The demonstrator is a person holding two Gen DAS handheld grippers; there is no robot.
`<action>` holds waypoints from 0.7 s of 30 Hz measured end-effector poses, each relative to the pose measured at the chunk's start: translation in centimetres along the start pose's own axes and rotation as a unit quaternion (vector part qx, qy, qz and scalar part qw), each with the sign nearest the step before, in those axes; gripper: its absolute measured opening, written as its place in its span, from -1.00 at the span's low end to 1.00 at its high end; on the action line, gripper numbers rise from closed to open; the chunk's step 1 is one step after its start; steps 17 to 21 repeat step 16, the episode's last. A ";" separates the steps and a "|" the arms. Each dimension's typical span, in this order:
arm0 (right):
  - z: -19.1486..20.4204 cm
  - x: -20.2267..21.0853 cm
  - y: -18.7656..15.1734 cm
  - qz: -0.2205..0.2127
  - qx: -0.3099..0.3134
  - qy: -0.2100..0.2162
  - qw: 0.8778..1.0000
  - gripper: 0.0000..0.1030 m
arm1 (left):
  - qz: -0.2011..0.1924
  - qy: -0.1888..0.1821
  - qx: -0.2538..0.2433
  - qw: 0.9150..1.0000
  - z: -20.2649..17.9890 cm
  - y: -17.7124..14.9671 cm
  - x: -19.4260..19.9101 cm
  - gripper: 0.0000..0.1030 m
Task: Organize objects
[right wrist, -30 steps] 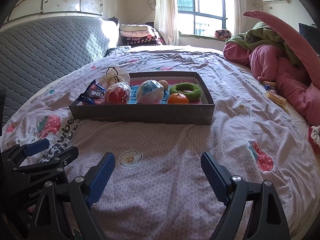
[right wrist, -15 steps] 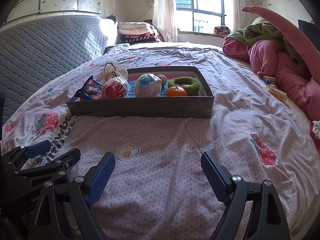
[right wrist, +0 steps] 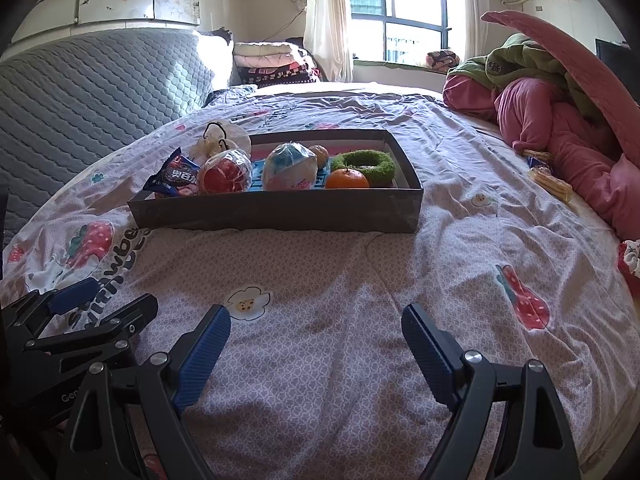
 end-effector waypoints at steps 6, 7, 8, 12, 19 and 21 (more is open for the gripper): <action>-0.1 -0.1 0.0 0.003 -0.003 0.001 1.000 0.69 | 0.001 0.000 -0.003 1.000 -0.2 0.0 -0.1 0.52; 0.0 -0.1 0.0 0.004 -0.003 0.002 1.000 0.69 | 0.002 0.000 -0.003 1.000 -0.2 -0.1 -0.1 0.52; 0.0 -0.1 0.0 0.004 -0.003 0.002 1.000 0.69 | 0.002 0.000 -0.003 1.000 -0.2 -0.1 -0.1 0.52; 0.2 -0.1 0.1 0.004 0.000 0.004 1.000 0.69 | 0.003 -0.002 -0.005 1.000 -0.3 -0.1 -0.1 0.52; 0.5 -0.2 0.1 0.004 0.001 0.006 1.000 0.69 | 0.000 -0.016 0.001 1.000 -0.3 0.0 -0.1 0.52; 0.5 -0.2 0.1 0.004 0.001 0.006 1.000 0.69 | 0.000 -0.016 0.001 1.000 -0.3 0.0 -0.1 0.52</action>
Point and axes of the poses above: each gripper's, at about its wrist camera, not at the fingertips, and x roughly against the way its jaws point, z to its left, y to its top, the point moved 8 cm from there along -x, roughly the way its jaws point, and after that the axes turned 1 degree about -y, right-handed, at the moved point
